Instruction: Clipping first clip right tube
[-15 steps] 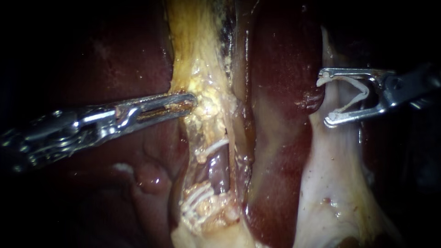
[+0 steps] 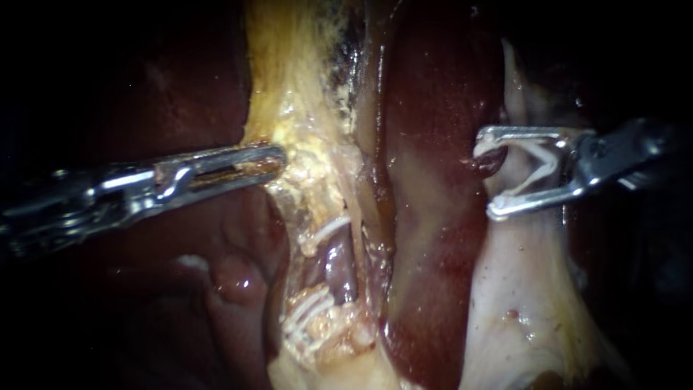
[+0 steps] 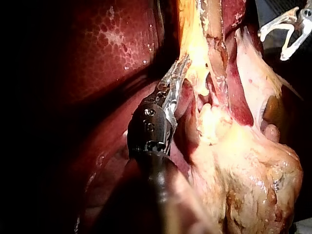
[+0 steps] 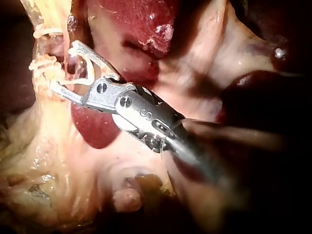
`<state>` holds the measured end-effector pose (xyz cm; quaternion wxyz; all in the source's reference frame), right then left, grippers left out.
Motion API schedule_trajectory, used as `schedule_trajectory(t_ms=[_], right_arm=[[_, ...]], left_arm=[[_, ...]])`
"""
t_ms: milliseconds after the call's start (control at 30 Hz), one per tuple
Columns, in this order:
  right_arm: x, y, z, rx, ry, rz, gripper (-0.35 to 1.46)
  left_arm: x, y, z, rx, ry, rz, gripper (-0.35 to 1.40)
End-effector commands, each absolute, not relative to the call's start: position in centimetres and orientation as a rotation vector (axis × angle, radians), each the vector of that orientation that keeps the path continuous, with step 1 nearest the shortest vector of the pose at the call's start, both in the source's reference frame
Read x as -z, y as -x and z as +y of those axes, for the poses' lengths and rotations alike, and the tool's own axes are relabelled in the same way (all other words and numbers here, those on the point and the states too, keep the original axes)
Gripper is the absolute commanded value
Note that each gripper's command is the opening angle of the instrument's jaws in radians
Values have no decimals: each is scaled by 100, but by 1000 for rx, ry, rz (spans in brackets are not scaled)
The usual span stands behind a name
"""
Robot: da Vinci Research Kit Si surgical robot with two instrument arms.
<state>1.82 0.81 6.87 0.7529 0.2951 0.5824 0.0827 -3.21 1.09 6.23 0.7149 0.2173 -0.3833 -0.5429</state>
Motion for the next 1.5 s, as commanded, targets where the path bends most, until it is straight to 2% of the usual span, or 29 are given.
schedule_trajectory(t_ms=[33, 367, 567, 1067, 1300, 1500], right_arm=[[-694, -189, 75, -181, -667, 1257, 57], [-771, -239, 36, -235, -793, 1183, 55], [-794, -257, 27, -223, -837, 1169, 51], [-808, -284, 23, -224, -839, 1158, 52], [-804, -295, 17, -184, -888, 1177, 52], [-797, -298, 9, -170, -993, 1208, 50]], left_arm=[[-618, 318, 110, 1208, -477, -858, -35], [-589, 310, 111, 1226, -472, -869, -35], [-580, 310, 109, 1226, -468, -874, -35], [-567, 312, 105, 1222, -460, -880, -35], [-567, 312, 105, 1222, -460, -880, -35], [-567, 312, 105, 1222, -460, -880, -35]])
